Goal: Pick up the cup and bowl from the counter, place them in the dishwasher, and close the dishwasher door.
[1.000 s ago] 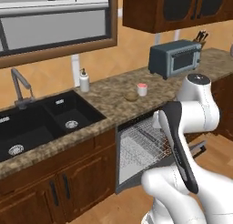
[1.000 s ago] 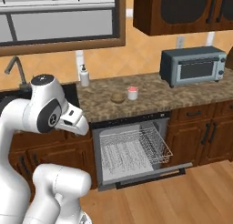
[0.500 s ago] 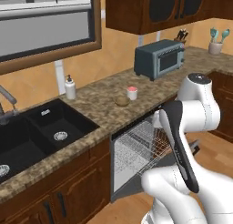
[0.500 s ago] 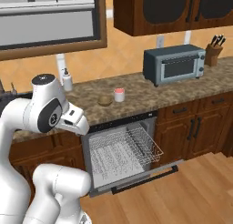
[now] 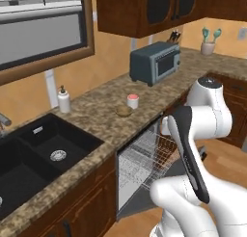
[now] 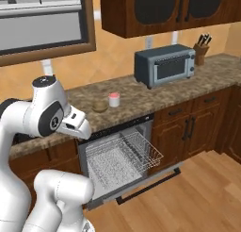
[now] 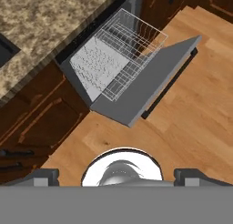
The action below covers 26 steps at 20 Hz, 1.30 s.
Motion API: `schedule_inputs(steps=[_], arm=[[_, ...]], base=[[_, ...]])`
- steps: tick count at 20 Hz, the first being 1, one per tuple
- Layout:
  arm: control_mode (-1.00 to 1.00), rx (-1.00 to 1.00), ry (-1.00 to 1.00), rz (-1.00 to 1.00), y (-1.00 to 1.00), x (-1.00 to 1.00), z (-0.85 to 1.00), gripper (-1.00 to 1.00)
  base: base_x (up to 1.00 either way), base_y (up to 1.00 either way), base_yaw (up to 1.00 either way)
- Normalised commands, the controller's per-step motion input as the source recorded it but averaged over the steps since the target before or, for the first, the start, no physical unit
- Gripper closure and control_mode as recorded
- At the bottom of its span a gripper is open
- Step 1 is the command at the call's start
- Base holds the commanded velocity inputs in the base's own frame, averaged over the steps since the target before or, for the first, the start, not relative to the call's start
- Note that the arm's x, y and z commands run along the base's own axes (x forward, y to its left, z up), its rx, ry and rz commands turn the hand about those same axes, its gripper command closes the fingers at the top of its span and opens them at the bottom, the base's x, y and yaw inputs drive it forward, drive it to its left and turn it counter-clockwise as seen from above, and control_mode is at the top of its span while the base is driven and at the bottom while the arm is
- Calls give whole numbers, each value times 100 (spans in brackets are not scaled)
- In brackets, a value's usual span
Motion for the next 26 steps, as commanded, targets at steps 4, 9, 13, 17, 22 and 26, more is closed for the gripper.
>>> schedule_inputs(steps=[4, 9, 13, 17, 22, 26], arm=[[100, 0, 0, 0, 0, 0, 0, -100], [100, 0, 0, 0, 0, 0, 0, -100], [100, 0, 0, 0, 0, 0, 0, -100], [100, 0, 0, 0, 0, 0, 0, -100], [100, 0, 0, 0, 0, 0, 0, -100], [100, 0, 0, 0, 0, 0, 0, -100]], base=[[8, 54, -35], [11, 74, -32], [8, 63, -30], [12, 46, -30], [9, 39, -32], [7, 22, -30]])
